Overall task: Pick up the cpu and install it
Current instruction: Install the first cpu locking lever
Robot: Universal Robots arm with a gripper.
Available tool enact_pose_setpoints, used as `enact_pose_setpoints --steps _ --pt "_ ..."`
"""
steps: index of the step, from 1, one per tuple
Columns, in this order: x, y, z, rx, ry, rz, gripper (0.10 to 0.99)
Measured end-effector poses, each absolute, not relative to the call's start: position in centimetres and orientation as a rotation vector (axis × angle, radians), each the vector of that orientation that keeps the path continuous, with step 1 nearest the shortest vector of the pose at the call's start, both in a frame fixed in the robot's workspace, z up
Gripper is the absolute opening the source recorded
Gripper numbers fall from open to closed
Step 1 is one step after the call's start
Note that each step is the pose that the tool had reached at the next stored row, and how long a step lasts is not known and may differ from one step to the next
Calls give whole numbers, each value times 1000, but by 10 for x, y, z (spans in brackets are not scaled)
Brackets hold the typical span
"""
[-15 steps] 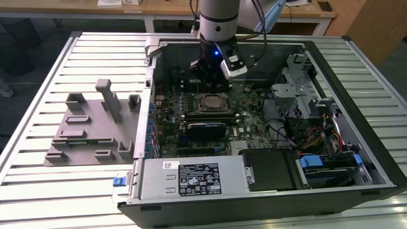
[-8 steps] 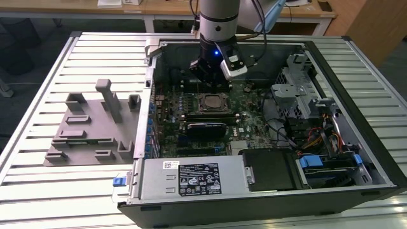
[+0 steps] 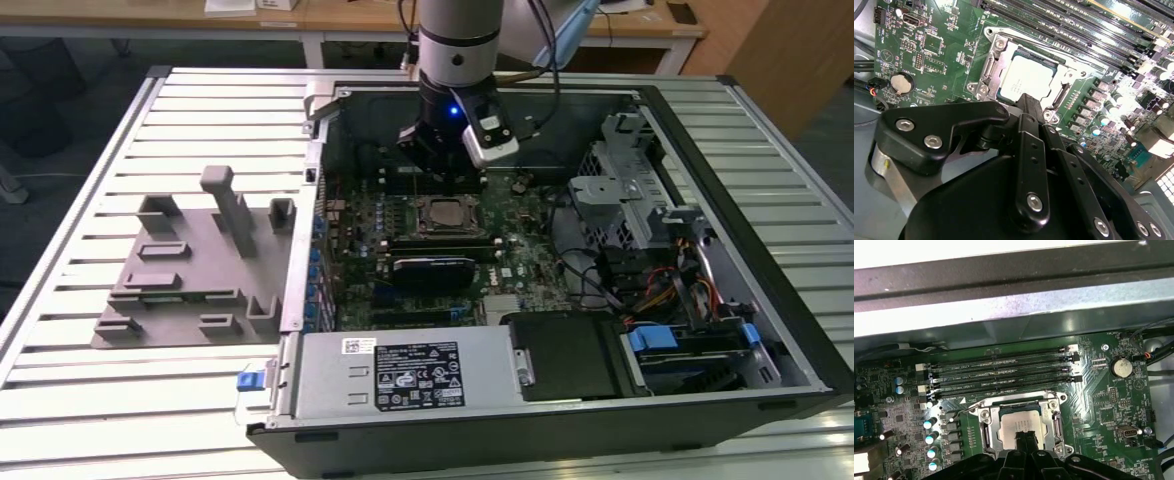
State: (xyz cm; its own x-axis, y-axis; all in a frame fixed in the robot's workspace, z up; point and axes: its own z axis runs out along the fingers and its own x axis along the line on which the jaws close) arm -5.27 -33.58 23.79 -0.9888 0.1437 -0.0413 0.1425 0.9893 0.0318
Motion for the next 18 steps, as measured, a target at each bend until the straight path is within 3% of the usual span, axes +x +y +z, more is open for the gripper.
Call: enact_pose_setpoints --steps 13,18 --pt "-85 -336 238 222 3090 51 106" --pt "-98 -336 237 223 3090 90 106"
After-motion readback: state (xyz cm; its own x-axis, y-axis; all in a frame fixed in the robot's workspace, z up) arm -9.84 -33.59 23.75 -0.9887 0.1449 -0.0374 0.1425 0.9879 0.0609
